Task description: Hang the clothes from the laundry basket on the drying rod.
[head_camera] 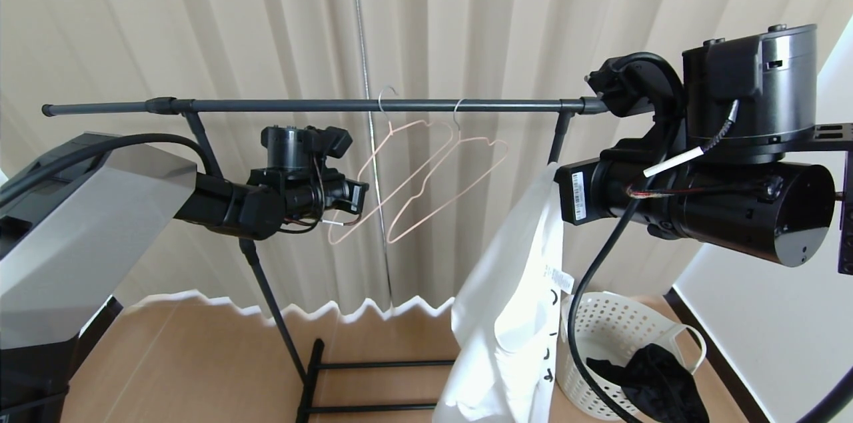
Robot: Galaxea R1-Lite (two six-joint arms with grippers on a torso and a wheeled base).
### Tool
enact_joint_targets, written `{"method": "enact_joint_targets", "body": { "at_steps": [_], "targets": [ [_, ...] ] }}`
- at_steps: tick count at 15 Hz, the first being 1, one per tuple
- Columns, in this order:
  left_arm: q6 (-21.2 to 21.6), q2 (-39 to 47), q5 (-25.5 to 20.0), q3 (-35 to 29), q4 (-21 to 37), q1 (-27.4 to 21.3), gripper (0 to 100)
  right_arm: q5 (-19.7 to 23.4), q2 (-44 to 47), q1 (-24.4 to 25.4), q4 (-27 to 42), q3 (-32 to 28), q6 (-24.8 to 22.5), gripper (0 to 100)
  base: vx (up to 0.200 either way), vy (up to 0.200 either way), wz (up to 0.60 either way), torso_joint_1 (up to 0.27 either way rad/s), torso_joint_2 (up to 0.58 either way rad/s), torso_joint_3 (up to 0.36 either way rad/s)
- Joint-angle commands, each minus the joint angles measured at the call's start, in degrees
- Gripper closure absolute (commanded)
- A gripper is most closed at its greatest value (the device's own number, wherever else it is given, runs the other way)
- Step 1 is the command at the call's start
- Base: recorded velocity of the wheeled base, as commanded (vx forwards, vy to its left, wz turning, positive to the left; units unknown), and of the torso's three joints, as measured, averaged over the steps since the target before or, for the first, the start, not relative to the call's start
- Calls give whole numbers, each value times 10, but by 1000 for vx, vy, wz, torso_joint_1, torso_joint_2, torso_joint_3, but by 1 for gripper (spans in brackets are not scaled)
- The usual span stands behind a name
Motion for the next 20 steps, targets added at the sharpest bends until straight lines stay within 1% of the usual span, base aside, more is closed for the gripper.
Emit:
{"method": "enact_joint_targets", "body": {
  "at_steps": [1,2,5,6,13,15,17,18,20],
  "targets": [
    [0,-10,0,7,-1,1,100,0,0,0,0,0,0,100,0,0,0,0,0,0],
    [0,-19,-2,19,-7,0,100,0,0,0,0,0,0,100,0,0,0,0,0,0],
    [3,-43,-2,55,-57,0,100,0,-1,0,-1,0,0,100,0,0,0,0,0,0],
    [2,-57,-2,69,-66,-4,100,0,-1,0,0,0,1,100,0,0,0,0,0,0],
    [4,-99,0,109,-67,-7,100,0,-10,0,0,2,1,100,0,0,0,0,0,0],
    [23,-111,2,127,-67,-6,100,0,-11,0,0,2,1,100,0,0,0,0,0,0],
    [28,-114,2,132,-67,-6,100,0,-11,1,0,2,0,100,0,0,0,0,0,0],
    [37,-133,2,162,-67,-6,100,0,-17,0,0,8,1,100,0,0,0,0,0,0],
    [44,-153,1,187,-67,-4,100,0,-24,0,0,16,1,100,0,0,0,0,0,0]
  ]
}}
